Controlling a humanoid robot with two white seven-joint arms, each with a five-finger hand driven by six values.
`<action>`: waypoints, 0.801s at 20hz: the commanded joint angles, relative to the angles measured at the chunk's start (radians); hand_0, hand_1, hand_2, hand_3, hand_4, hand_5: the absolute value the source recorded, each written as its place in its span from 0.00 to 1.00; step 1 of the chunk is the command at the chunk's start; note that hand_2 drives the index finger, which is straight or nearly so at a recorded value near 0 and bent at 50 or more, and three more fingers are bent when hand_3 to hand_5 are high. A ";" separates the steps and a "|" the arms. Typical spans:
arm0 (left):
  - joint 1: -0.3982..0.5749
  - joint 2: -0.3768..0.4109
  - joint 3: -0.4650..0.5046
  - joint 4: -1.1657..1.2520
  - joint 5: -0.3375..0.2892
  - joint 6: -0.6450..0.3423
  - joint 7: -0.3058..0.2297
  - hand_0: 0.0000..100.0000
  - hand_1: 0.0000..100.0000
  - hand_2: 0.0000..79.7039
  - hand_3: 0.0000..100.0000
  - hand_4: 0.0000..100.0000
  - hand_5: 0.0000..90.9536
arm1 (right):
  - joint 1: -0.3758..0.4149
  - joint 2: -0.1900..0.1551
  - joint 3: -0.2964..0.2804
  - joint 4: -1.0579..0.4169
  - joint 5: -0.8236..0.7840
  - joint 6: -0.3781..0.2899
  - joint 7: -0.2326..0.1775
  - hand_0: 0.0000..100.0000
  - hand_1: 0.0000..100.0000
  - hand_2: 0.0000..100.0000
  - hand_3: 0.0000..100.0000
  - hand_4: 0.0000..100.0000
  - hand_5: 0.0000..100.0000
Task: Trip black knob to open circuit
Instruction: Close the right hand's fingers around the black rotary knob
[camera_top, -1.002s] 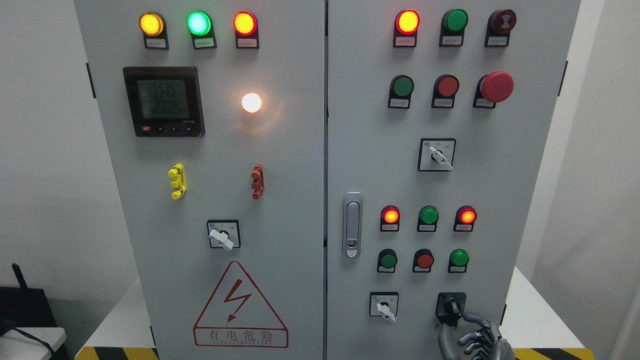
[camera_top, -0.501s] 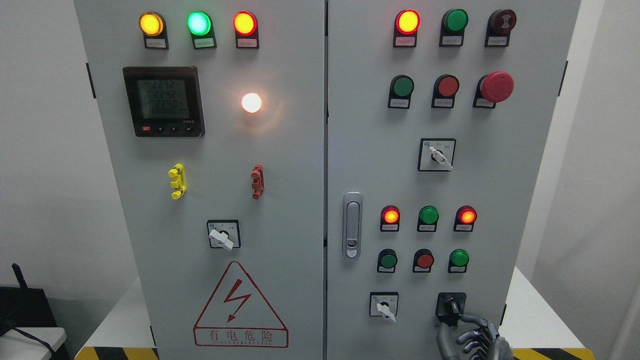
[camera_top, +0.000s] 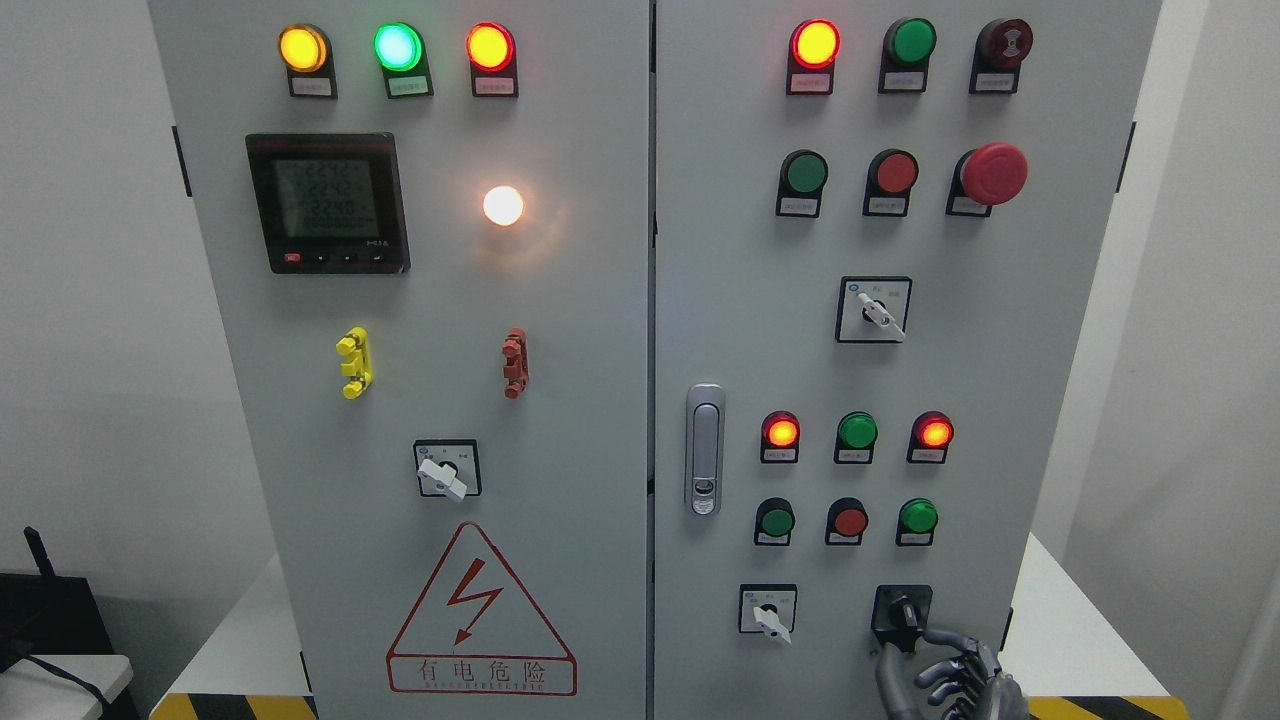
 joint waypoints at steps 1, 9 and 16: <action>-0.008 0.000 0.000 0.000 -0.032 0.000 0.001 0.12 0.39 0.00 0.00 0.00 0.00 | -0.005 0.001 0.002 0.000 0.001 -0.001 -0.002 0.29 0.78 0.44 0.81 0.89 0.95; -0.008 0.000 0.000 0.000 -0.034 0.000 0.001 0.12 0.39 0.00 0.00 0.00 0.00 | -0.005 0.001 0.002 0.002 0.001 0.011 -0.002 0.32 0.79 0.45 0.81 0.89 0.95; -0.008 -0.001 0.000 0.000 -0.034 0.000 0.001 0.12 0.39 0.00 0.00 0.00 0.00 | -0.006 0.001 0.004 0.000 0.002 0.013 -0.002 0.35 0.79 0.46 0.81 0.89 0.95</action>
